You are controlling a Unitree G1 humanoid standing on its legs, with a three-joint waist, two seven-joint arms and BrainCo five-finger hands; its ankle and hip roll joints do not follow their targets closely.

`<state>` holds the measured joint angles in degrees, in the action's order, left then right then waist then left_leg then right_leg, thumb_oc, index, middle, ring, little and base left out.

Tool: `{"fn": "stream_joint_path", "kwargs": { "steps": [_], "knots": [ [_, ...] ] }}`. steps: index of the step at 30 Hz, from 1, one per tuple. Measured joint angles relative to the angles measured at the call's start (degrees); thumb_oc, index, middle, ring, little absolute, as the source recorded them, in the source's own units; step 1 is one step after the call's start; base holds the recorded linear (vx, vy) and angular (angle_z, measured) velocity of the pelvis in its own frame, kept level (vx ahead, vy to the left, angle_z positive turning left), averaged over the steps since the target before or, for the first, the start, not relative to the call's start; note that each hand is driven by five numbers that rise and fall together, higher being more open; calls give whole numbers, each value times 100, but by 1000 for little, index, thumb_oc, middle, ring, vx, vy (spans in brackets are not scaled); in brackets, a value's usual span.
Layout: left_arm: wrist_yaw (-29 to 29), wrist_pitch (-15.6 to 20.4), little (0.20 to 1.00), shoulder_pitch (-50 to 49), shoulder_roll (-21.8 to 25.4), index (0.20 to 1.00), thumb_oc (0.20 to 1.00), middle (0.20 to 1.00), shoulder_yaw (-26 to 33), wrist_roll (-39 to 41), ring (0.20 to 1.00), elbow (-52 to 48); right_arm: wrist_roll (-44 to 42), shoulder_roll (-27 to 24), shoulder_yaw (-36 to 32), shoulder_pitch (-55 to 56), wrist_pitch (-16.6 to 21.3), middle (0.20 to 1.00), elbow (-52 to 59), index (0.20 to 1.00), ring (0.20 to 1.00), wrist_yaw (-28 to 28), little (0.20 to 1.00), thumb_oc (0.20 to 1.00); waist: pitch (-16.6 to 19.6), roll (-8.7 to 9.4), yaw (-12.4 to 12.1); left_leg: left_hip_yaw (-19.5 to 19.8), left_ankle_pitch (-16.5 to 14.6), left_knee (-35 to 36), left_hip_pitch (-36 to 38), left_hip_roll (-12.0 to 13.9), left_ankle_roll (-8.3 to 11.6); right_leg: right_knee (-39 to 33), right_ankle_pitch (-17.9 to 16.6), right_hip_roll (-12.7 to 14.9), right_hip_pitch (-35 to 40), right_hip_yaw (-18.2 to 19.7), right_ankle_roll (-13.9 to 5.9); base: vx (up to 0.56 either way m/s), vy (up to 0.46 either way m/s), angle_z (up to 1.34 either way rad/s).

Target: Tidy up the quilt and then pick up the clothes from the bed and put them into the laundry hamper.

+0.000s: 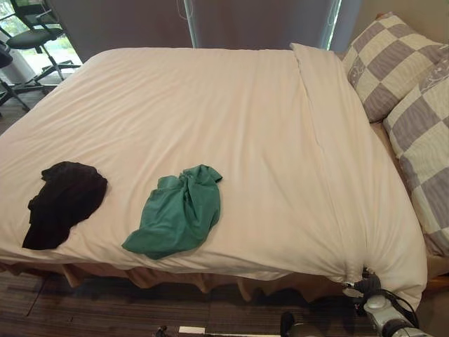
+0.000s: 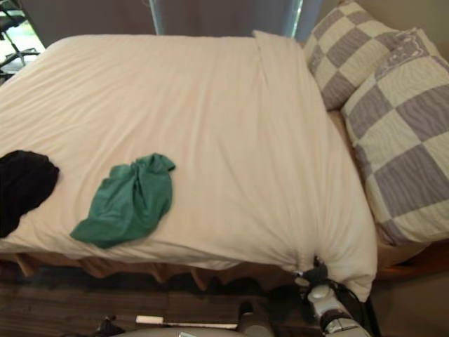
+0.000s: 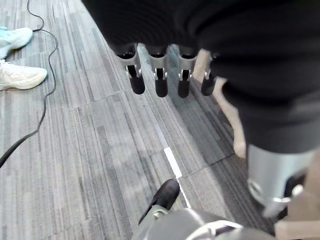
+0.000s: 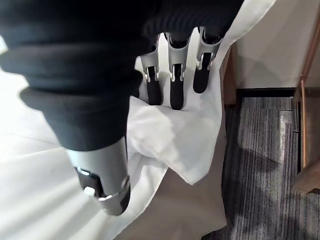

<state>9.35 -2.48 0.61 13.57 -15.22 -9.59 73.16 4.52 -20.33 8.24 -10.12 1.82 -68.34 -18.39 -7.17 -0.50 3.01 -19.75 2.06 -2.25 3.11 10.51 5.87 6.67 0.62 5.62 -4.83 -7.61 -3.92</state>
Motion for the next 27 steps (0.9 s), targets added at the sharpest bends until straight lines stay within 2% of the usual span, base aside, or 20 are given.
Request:
{"fn": "stream_joint_path", "kwargs": {
  "steps": [1, 5, 6, 7, 10, 12, 13, 14, 15, 16, 17, 18, 19, 20, 21, 22, 23, 24, 25, 27],
  "knots": [
    [1, 11, 1000, 156, -3, 1000, 1000, 1000, -1, 17, 1000, -10, 0, -35, 15, -5, 0, 1000, -3, 1000, 1000, 40, 1000, 1000, -63, 29, -10, 188, 72, -202, -146, -19, 116, -32, -34, 64, -16, -32, -2, -242, 129, 18],
    [1, 25, 1000, 404, -25, 1000, 1000, 1000, -29, 39, 1000, -29, 0, -91, 14, 5, -17, 1000, -36, 1000, 1000, 160, 1000, 1000, -173, 74, 22, 646, 110, -367, -216, -164, 182, -185, -57, 317, 114, -69, -65, -83, 200, 11],
    [2, 26, 1000, 426, -29, 1000, 1000, 1000, -29, 39, 1000, -29, -1, -109, 8, 6, -17, 1000, -36, 1000, 1000, 160, 1000, 1000, -207, -1, 35, 642, 72, -335, -216, -165, 150, -183, -64, 320, 105, -86, -75, 13, 405, 12],
    [17, 24, 1000, 482, -12, 1000, 1000, 1000, -29, 40, 1000, -16, 1, -100, -1, -16, -23, 1000, -41, 1000, 1000, 181, 1000, 1000, -252, 89, 137, 691, -155, -287, -231, -140, 161, -197, -80, 431, 101, -125, -54, 18, 455, 22],
    [6, 4, 1000, 619, -19, 1000, 1000, 1000, -160, 29, 1000, 130, 14, -151, -118, 37, -81, 1000, -204, 1000, 1000, 244, 1000, 1000, -263, 114, 215, 973, -282, -422, -307, 524, 408, -246, -163, 577, 101, -177, -33, 16, 523, 19],
    [-9, 9, 1000, 623, -77, 1000, 1000, 1000, -384, -24, 1000, 86, 17, -277, -138, 121, -473, 1000, -508, 1000, 1000, 492, 1000, 1000, -224, -5, 285, 1171, -234, -153, -247, 983, 518, -274, -316, 677, 65, -116, -296, 38, 445, 26],
    [-15, 18, 1000, 612, -148, 1000, 1000, 1000, -419, -28, 1000, 75, 17, -326, -132, 167, -580, 1000, -655, 1000, 1000, 556, 1000, 1000, -223, -59, 293, 1272, -222, 16, -175, 1016, 509, -291, -354, 748, 49, -101, -386, 3, 389, 5],
    [-25, -4, 1000, 603, -334, 1000, 1000, 1000, -473, -57, 1000, 44, 19, -432, -173, 354, -739, 1000, -849, 1000, 1000, 667, 1000, 1000, -225, -292, 307, 1236, -131, 315, -57, 1035, 827, -406, -590, 835, 6, -54, -792, -68, 359, -12],
    [-28, 3, 1000, 605, -360, 1000, 1000, 1000, -475, -61, 1000, 26, 20, -333, -209, 438, -769, 1000, -924, 1000, 1000, 691, 1000, 1000, -220, -362, 301, 1171, -93, 399, -34, 953, 773, -466, -600, 906, 0, -70, -784, -131, 303, -25],
    [-24, -13, 1000, 605, -188, 1000, 1000, 1000, -504, -61, 1000, -21, 21, 70, -222, 630, -840, 1000, -945, 1000, 1000, 764, 1000, 1000, -238, 81, 314, 1036, 1, 454, 35, 480, 723, -484, -1004, 1252, -87, -67, -574, -180, 303, -60],
    [-23, -38, 1000, 588, 23, 1000, 1000, 1000, -514, -61, 1000, -3, 20, 455, -166, 718, -886, 1000, -952, 1000, 1000, 800, 1000, 1000, -256, 356, 268, 719, 18, 528, 146, 270, 712, -491, -1328, 1510, -300, -134, -619, -170, 357, -79],
    [-24, -59, 1000, 598, 114, 1000, 1000, 1000, -514, -59, 1000, 0, 23, 655, -78, 830, -914, 1000, -953, 1000, 1000, 824, 1000, 1000, -260, 601, 306, 567, -47, 522, 223, 73, 596, -543, -1673, 1556, -373, -245, -454, -148, 397, -116],
    [-20, -54, 1000, 586, 264, 1000, 1000, 1000, -482, -58, 1000, -11, 23, 889, 36, 894, -910, 1000, -918, 1000, 1000, 867, 1000, 1000, -289, 661, 268, 338, -168, 528, 250, 45, 392, -591, -2001, 1582, -503, -607, -488, -104, 412, -96],
    [-17, -54, 1000, 600, 318, 1000, 1000, 1000, -458, -57, 1000, -15, 25, 1031, 150, 1052, -934, 1000, -945, 1000, 1000, 876, 1000, 1000, -299, 678, 309, 221, -230, 643, 379, 5, 142, -459, -1967, 1550, -492, -1066, -528, -103, 411, -82],
    [-13, -19, 1000, 651, 326, 1000, 1000, 1000, -449, -56, 1000, -38, 26, 1098, 162, 1173, -979, 1000, -1004, 1000, 1000, 887, 1000, 1000, -309, 613, 289, 150, -223, 655, 451, 25, 86, -156, -1576, 1417, -475, -1261, -543, -93, 400, -44],
    [-18, 16, 1000, 652, 366, 1000, 1000, 1000, -385, -56, 1000, -71, 29, 1095, 169, 1184, -993, 1000, -1003, 1000, 1000, 882, 1000, 1000, -336, 539, 282, 109, -231, 659, 448, 49, 58, 189, -1051, 1162, -480, -1191, -633, -68, 396, -31],
    [-37, 8, 1000, 653, 330, 1000, 1000, 1000, -263, -59, 1000, -18, 29, 1078, 196, 1182, -989, 1000, -934, 1000, 1000, 878, 1000, 1000, -326, 411, 277, 86, -218, 672, 497, 162, 68, 504, -410, 836, -504, -1091, -547, -41, 281, -19],
    [-46, 2, 1000, 655, 302, 1000, 1000, 1000, -212, -59, 1000, 12, 29, 1049, 238, 1160, -962, 1000, -903, 1000, 1000, 877, 1000, 1000, -321, 335, 276, 125, -192, 682, 485, 194, 111, 547, -130, 572, -454, -997, -528, 9, 180, -3],
    [-73, -5, 1000, 668, 240, 1000, 1000, 1000, -101, -60, 1000, 114, 45, 952, 391, 1096, -917, 1000, -852, 1000, 1000, 872, 1000, 1000, -357, 225, 284, 168, -170, 683, 498, 229, 142, 313, -10, 286, -240, -793, -317, 82, 59, 19],
    [-94, -41, 1000, 610, 154, 1000, 1000, 1000, -54, -61, 1000, 166, 56, 769, 521, 1030, -864, 1000, -642, 1000, 1000, 866, 1000, 1000, -408, 69, 261, 325, -127, 681, 564, 217, 156, -138, -208, 166, 120, -766, -249, 88, 51, 21]
  ]
}}
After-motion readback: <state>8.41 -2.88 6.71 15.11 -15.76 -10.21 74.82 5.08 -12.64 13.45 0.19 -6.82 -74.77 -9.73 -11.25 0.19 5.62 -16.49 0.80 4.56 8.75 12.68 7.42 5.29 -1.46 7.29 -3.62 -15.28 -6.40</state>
